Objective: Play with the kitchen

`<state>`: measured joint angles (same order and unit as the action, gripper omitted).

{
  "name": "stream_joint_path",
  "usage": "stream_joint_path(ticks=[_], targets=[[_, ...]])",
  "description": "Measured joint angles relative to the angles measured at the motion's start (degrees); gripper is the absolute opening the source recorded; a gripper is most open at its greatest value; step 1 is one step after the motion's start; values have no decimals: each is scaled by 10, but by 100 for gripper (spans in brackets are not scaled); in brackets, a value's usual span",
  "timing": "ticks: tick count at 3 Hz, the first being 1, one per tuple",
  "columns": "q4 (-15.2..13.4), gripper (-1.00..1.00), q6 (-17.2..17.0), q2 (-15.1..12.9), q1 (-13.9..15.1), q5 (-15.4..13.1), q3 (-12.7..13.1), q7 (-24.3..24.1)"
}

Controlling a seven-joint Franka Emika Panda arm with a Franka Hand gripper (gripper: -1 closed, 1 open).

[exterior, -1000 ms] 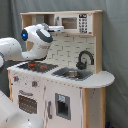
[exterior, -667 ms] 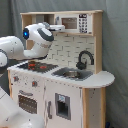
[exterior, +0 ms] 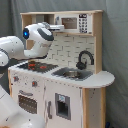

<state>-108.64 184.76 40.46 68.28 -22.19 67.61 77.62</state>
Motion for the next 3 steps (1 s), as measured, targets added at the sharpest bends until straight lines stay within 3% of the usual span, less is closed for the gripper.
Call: stream_joint_path(ticks=[1,3], targets=[[-41,-100,-1,-4,-67,0,-49,1],[-94,-100,25,-5,-147,0,-110,12]])
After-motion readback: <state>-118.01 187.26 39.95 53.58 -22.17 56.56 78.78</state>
